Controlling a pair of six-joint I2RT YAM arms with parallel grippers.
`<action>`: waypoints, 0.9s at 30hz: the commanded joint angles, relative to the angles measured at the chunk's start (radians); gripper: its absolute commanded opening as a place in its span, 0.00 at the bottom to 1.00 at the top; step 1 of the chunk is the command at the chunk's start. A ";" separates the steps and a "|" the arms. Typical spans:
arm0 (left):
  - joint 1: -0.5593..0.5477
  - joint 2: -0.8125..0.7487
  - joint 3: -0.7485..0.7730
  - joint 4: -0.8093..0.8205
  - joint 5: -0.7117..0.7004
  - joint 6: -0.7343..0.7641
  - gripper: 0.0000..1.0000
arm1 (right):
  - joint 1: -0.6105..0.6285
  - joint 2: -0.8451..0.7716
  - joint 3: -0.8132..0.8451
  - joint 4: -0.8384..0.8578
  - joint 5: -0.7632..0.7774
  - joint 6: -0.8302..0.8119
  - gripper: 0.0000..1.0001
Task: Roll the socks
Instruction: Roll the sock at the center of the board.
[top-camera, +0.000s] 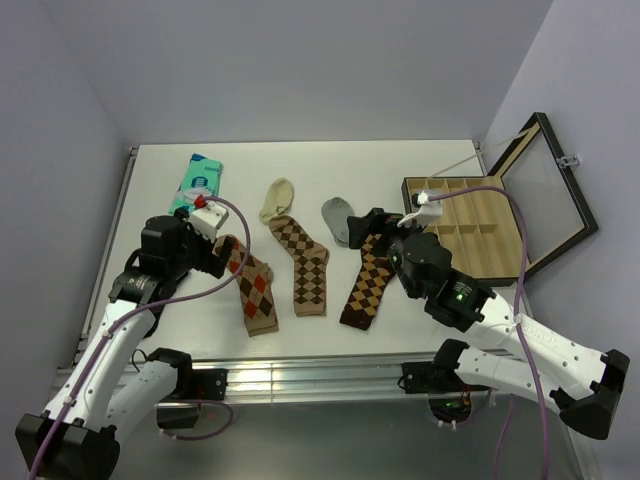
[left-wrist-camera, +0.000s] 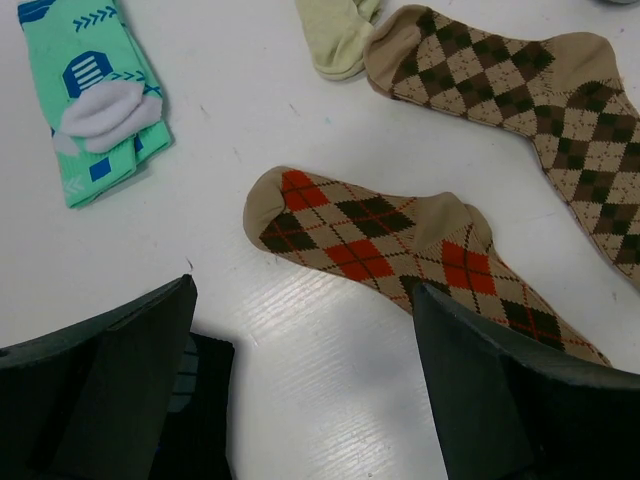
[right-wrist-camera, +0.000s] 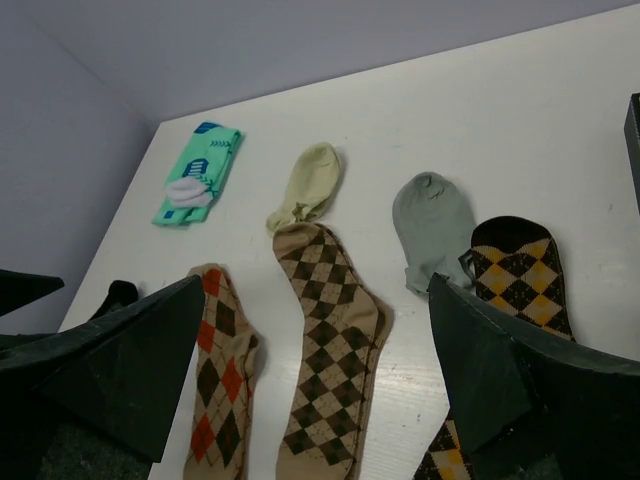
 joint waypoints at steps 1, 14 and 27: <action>-0.009 -0.016 0.001 -0.002 -0.017 0.007 0.96 | 0.001 -0.009 0.012 0.026 0.008 -0.008 1.00; -0.045 -0.025 0.005 -0.072 -0.022 0.079 0.93 | 0.000 -0.033 -0.016 0.040 0.008 -0.009 1.00; -0.276 -0.013 -0.093 -0.244 0.059 0.210 0.72 | 0.000 0.051 -0.003 0.038 -0.012 0.049 1.00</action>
